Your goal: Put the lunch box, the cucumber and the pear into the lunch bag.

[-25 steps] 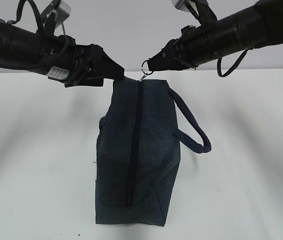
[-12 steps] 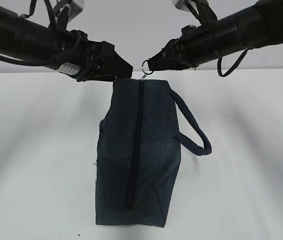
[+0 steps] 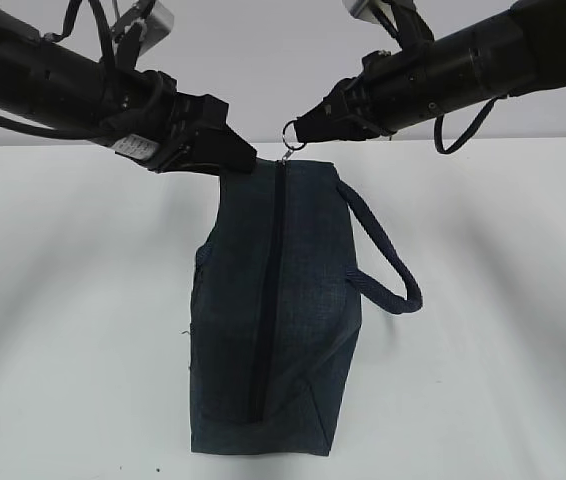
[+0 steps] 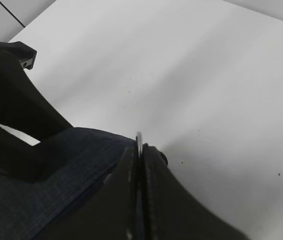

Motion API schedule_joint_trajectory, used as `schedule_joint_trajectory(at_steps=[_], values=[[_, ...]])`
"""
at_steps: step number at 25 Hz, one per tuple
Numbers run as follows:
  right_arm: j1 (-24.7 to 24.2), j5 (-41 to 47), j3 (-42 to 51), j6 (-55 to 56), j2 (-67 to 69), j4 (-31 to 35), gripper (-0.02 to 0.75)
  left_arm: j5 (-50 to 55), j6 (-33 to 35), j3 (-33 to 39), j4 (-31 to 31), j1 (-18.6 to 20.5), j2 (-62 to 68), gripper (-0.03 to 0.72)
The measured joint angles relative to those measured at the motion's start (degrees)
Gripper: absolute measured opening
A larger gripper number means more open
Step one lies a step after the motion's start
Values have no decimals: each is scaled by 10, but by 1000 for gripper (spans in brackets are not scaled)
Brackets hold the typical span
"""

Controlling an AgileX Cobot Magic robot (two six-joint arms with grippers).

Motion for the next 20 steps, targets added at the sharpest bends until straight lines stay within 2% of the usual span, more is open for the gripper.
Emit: schedule_joint_trajectory(at_steps=[4, 5, 12, 20], values=[[0, 1, 0, 0, 0, 0, 6, 7, -1, 0, 4, 0, 0, 43], [0, 2, 0, 0, 0, 0, 6, 9, -1, 0, 5, -1, 0, 20], [0, 6, 0, 0, 0, 18, 6, 37, -1, -1, 5, -1, 0, 1], [0, 2, -10, 1, 16, 21, 6, 73, 32, -1, 3, -1, -1, 0]])
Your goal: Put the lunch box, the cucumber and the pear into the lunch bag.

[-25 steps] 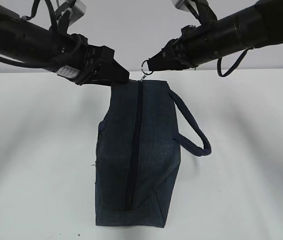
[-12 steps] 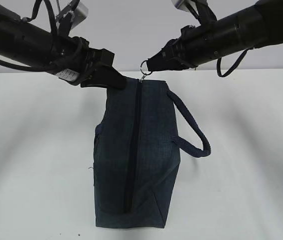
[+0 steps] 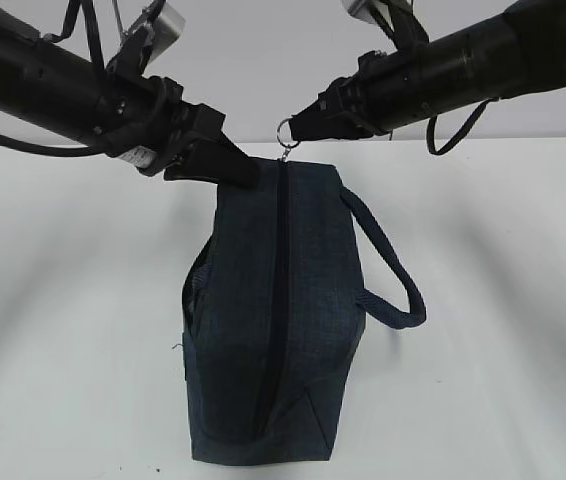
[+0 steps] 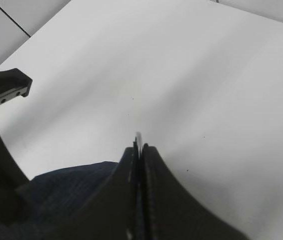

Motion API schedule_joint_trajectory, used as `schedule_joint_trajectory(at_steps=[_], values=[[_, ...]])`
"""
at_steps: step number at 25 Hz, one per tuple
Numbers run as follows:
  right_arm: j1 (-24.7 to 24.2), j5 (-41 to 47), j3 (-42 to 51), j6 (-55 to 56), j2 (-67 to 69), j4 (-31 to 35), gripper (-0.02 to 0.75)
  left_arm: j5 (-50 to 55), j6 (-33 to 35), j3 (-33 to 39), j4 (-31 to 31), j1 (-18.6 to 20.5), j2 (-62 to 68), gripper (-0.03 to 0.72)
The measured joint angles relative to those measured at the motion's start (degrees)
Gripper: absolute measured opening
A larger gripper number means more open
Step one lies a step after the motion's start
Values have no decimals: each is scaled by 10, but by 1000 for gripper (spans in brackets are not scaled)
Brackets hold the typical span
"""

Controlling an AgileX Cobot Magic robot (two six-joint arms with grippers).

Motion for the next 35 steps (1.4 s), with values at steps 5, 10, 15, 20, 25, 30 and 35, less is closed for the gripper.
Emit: schedule_joint_trajectory(at_steps=[5, 10, 15, 20, 25, 30, 35], values=[[0, 8, -29, 6, 28, 0, 6, 4, 22, 0, 6, 0, -12, 0], [0, 19, -55, 19, 46, -12, 6, 18, 27, -12, 15, 0, -14, 0], [-3, 19, -70, 42, 65, -48, 6, 37, 27, -44, 17, -1, -14, -1], [-11, 16, -73, 49, 75, -61, 6, 53, 27, -62, 19, -1, -14, -1], [-17, 13, -72, 57, 82, -68, 6, 53, 28, -64, 17, -1, -14, -1], [-24, 15, -72, 61, 83, -68, 6, 49, 28, -64, 16, -1, -13, -1], [-25, 15, -72, 62, 83, -68, 6, 37, 28, -64, 16, -1, -13, -1]])
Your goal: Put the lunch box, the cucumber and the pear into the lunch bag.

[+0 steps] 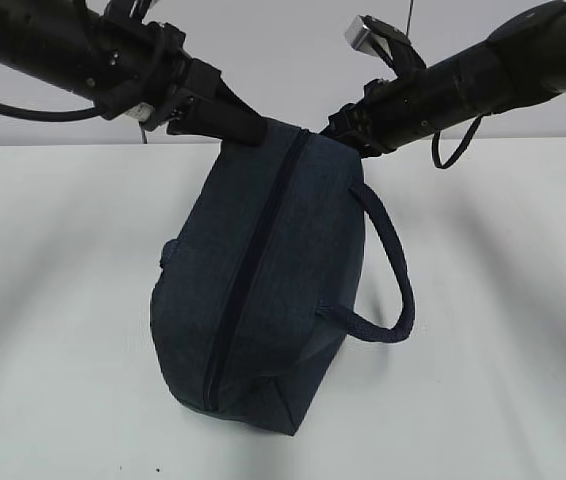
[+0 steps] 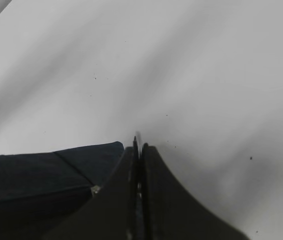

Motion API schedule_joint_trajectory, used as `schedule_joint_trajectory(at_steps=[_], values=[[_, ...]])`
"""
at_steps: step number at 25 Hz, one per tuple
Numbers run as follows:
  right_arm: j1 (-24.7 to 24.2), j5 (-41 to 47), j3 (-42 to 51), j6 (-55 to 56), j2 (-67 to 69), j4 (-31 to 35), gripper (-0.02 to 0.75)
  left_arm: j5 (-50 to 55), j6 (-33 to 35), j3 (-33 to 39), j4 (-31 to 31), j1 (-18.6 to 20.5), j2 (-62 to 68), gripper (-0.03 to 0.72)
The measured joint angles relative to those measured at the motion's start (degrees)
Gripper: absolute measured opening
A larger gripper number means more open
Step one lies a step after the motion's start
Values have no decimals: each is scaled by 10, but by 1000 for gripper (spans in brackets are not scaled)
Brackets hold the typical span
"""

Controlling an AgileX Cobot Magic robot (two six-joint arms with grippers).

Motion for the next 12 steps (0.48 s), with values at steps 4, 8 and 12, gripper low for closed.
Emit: schedule_joint_trajectory(at_steps=[4, 8, 12], values=[[-3, -8, 0, 0, 0, -3, 10, -16, 0, -1, -13, 0, 8, -1], [-5, -22, -17, 2, 0, -27, 113, -26, 0, -4, -43, 0, 29, -1], [-6, -29, -35, 38, 0, -61, 275, -45, 0, -4, -49, 0, 41, 20]])
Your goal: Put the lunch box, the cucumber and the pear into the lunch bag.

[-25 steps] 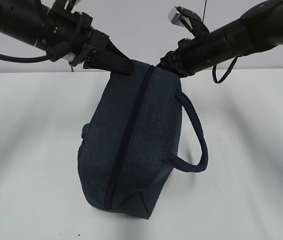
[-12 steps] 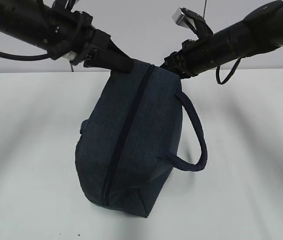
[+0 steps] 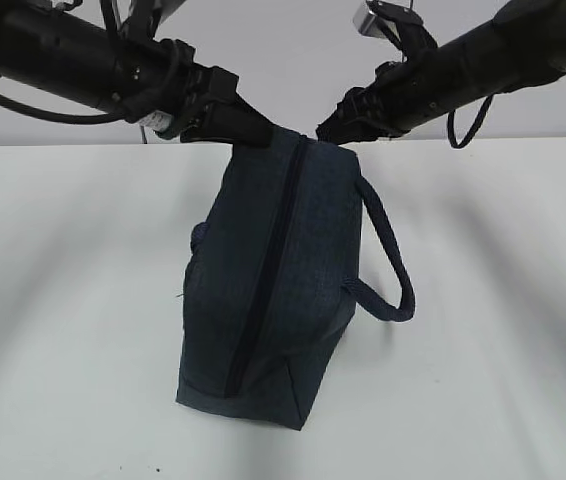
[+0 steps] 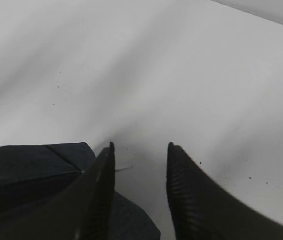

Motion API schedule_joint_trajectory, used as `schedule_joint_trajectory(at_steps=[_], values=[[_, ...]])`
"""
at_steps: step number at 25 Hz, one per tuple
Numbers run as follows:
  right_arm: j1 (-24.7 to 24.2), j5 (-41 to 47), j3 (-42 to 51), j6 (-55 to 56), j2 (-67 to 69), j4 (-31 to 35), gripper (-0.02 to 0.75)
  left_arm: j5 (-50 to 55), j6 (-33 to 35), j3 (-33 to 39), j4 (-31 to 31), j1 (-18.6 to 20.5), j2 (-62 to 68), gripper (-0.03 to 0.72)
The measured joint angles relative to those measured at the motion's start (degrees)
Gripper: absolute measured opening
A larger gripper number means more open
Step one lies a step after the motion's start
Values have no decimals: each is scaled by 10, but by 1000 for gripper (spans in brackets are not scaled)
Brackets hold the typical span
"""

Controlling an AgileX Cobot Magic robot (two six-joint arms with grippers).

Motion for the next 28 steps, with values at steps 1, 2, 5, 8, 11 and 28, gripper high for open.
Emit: schedule_joint_trajectory(at_steps=[1, 2, 5, 8, 11, 28], values=[[0, -2, -2, 18, -2, -18, 305, -4, 0, 0, 2, 0, 0, 38], [0, -2, -6, 43, -4, -36, 327, -8, 0, 0, 5, 0, 0, 70], [-1, -2, -8, 113, -17, -110, 363, -10, 0, -10, 26, 0, 0, 199], [-1, 4, -8, 170, -40, -183, 372, -5, 0, -19, 47, 0, 0, 281], [-1, 23, -8, 213, -69, -239, 375, -5, 0, -20, 72, 0, -7, 302], [-2, 214, -9, 438, -219, -463, 376, 30, -286, -20, 448, 0, -213, 307]])
